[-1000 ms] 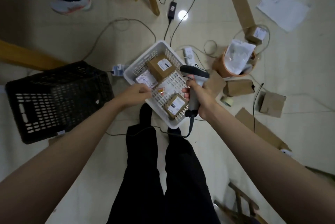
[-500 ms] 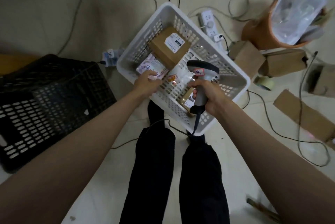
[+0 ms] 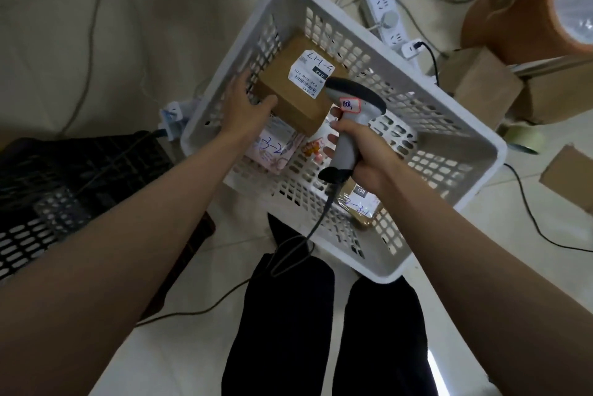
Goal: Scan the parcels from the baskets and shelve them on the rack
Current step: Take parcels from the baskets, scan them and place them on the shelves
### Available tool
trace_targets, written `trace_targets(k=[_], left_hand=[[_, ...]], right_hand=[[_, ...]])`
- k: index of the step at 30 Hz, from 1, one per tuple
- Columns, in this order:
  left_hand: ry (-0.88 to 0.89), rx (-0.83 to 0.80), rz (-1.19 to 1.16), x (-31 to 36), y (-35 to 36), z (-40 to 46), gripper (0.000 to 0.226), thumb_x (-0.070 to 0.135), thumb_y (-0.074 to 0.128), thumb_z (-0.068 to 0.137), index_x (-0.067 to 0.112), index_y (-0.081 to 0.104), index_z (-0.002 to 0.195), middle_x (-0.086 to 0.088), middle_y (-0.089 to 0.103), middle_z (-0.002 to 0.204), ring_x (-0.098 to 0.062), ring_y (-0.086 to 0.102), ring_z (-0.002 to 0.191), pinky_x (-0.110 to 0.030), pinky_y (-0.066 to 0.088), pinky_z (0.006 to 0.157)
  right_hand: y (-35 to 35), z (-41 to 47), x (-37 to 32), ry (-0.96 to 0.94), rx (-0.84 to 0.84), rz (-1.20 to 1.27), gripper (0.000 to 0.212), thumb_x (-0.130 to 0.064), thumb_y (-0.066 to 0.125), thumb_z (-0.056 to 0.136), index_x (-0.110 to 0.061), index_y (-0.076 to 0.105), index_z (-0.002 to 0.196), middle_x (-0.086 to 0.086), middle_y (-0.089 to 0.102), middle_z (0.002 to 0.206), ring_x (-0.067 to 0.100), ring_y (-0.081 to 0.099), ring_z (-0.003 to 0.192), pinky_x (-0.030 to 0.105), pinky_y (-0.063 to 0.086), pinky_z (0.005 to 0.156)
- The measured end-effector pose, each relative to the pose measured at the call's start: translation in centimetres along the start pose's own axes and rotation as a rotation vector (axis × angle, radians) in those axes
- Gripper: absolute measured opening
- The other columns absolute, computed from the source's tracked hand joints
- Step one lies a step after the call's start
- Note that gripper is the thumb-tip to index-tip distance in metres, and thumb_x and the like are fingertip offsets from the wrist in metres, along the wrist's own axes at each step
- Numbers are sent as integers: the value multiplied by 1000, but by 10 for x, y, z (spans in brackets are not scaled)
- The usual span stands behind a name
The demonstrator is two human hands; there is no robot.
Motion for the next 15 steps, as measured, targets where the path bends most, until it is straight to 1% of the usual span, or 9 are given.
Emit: trace_targets(k=[2, 4, 6, 7, 8, 9, 11, 13, 15], left_hand=[[-20, -1, -10, -3, 5, 12, 72, 27, 66, 94, 30, 31, 156, -6, 33, 159, -28, 42, 141, -51, 43, 112], [-26, -2, -18, -4, 11, 17, 66, 32, 65, 95, 26, 35, 154, -4, 37, 155, -23, 46, 136, -47, 45, 110], [-11, 11, -26, 0, 16, 18, 55, 32, 67, 94, 21, 44, 143, -4, 48, 144, -21, 54, 125, -43, 50, 104], [-6, 35, -25, 0, 17, 17, 47, 31, 68, 93, 19, 48, 134, -5, 52, 137, -21, 57, 120, -42, 52, 101], [-5, 67, -19, 0, 17, 15, 41, 32, 70, 91, 17, 49, 124, -5, 55, 130, -21, 59, 114, -39, 53, 96], [-7, 107, -11, -1, 16, 12, 38, 33, 72, 90, 16, 48, 114, -5, 56, 123, -20, 59, 109, -35, 53, 90], [-22, 186, -3, -4, 13, 3, 41, 37, 75, 85, 15, 45, 101, -4, 57, 111, -18, 58, 99, -32, 50, 80], [-54, 239, 31, -7, 9, -11, 50, 47, 80, 78, 15, 47, 99, -1, 59, 107, -17, 59, 97, -32, 51, 78], [-95, 260, 102, -11, 8, -27, 62, 55, 83, 71, 12, 53, 106, 0, 63, 114, -16, 60, 100, -26, 50, 75]], right_hand=[[1, 11, 3, 3, 8, -1, 13, -12, 70, 90, -15, 67, 103, -1, 69, 68, 8, 66, 49, 23, 54, 50], [6, 20, 5, -6, -22, 17, 12, -15, 70, 91, -17, 68, 103, -2, 71, 70, 8, 67, 53, 23, 54, 53], [10, 24, 7, -16, -67, 27, 18, -16, 69, 92, -17, 67, 110, 0, 72, 84, 13, 68, 71, 28, 55, 61], [10, 24, 8, -20, -68, 14, 22, -16, 69, 92, -16, 67, 114, 2, 70, 94, 17, 66, 81, 29, 55, 64], [7, 23, 9, -28, -56, -6, 27, -16, 70, 92, -16, 66, 119, 4, 67, 100, 19, 62, 86, 29, 55, 64], [4, 21, 10, -39, -45, -25, 32, -17, 70, 91, -15, 65, 122, 4, 67, 100, 18, 62, 85, 28, 55, 62], [-4, 12, 13, -54, -47, -31, 35, -16, 71, 90, -14, 64, 124, 0, 71, 92, 13, 67, 75, 27, 54, 58], [-13, 0, 21, -38, -59, -11, 30, -15, 72, 90, -15, 65, 119, -3, 74, 83, 9, 70, 66, 28, 55, 56], [-23, -15, 29, -21, -65, -46, 24, -14, 72, 90, -18, 65, 113, -4, 75, 78, 8, 71, 64, 28, 56, 55]])
Point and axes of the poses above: each hand's wrist, its own z-axis towards the middle knuckle, its own y-axis out of the palm, x = y × z, the point moved 8 cm from there along z, towards the middle knuckle
